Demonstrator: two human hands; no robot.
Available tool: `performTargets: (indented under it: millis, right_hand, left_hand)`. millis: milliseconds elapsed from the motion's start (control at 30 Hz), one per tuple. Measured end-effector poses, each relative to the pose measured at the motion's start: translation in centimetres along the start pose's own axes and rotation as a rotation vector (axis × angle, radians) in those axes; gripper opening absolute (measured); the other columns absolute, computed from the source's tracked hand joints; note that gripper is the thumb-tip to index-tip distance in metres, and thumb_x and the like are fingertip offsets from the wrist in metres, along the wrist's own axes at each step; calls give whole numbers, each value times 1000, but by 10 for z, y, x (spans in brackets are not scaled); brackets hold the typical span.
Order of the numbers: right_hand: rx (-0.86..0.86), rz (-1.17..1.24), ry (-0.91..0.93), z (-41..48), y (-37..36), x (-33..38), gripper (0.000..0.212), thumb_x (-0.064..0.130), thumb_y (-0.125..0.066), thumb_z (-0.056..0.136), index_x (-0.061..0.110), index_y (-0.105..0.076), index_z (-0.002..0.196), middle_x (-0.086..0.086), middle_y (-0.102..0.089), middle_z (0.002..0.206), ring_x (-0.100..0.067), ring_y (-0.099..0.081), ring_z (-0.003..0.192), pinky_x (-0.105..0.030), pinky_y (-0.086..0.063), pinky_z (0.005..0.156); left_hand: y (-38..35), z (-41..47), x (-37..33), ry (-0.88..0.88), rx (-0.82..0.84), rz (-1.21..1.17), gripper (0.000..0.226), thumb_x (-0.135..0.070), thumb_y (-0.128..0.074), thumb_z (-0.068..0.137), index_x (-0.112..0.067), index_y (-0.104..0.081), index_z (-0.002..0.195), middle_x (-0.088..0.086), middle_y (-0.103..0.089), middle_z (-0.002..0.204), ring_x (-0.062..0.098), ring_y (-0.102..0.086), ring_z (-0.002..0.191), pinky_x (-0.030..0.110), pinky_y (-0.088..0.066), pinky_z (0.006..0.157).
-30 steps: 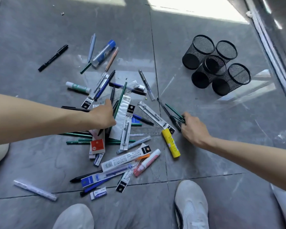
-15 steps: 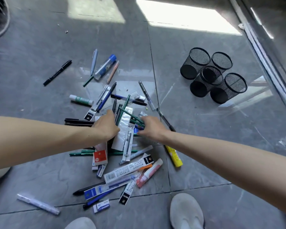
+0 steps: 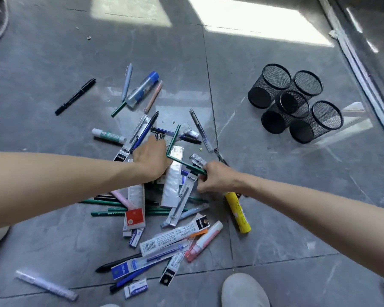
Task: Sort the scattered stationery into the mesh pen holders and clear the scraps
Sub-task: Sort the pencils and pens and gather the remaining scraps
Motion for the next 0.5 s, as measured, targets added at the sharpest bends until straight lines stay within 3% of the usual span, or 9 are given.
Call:
performTargets:
  millis: [100, 167, 233, 333, 400, 500]
  right_hand:
    - [41, -8, -17, -5, 10, -15, 28, 13, -66, 75, 20, -48, 54, 4, -47, 51, -9, -44, 48, -14, -31, 40]
    - [15, -19, -33, -6, 11, -22, 24, 12, -68, 76, 20, -53, 60, 2, -55, 59, -13, -52, 58, -18, -38, 49]
    - [-35, 5, -24, -7, 6, -22, 16, 16, -73, 75, 16, -58, 73, -3, -60, 72, -15, -54, 68, -25, -40, 60]
    - [-55, 73, 16, -6, -7, -8, 19, 19, -76, 74, 15, -59, 80, -3, -63, 79, -16, -56, 73, -27, -41, 64]
    - [-55, 46, 34, -3, -17, 2, 20, 21, -74, 76, 15, -56, 81, -7, -64, 85, -19, -57, 77, -27, -37, 61]
    - [-138, 101, 22, 2, -23, 11, 21, 28, -69, 81, 13, -54, 84, -9, -63, 85, -24, -59, 77, -30, -36, 56]
  left_hand:
    - [-1, 3, 1, 37, 21, -3, 23, -28, -58, 90, -7, -64, 83, 7, -55, 90, 22, -51, 67, 28, -34, 54]
    - [-3, 3, 1, 37, 10, -64, 21, -24, -56, 88, -7, -58, 75, 4, -49, 70, 18, -43, 57, 26, -28, 47]
    - [-3, -1, 3, 41, -4, -182, 16, -21, -53, 86, -9, -49, 77, 6, -49, 68, 19, -42, 58, 29, -28, 48]
    - [-5, -10, 9, 55, 18, -382, 15, -13, -52, 84, -10, -42, 73, 5, -49, 63, 23, -49, 63, 30, -30, 50]
    - [-6, -22, 11, 44, 120, -481, 20, -8, -50, 85, -12, -41, 68, 5, -48, 59, 20, -45, 55, 27, -29, 47]
    - [-7, -49, 17, 28, 339, -482, 12, -8, -49, 87, -12, -44, 78, 8, -55, 63, 18, -48, 54, 26, -34, 47]
Point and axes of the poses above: each hand's wrist, its own z-axis towards the middle knuckle, its own y-axis out of the back of the hand, x = y × z, the point moved 3 cm from there along z, towards the middle knuckle
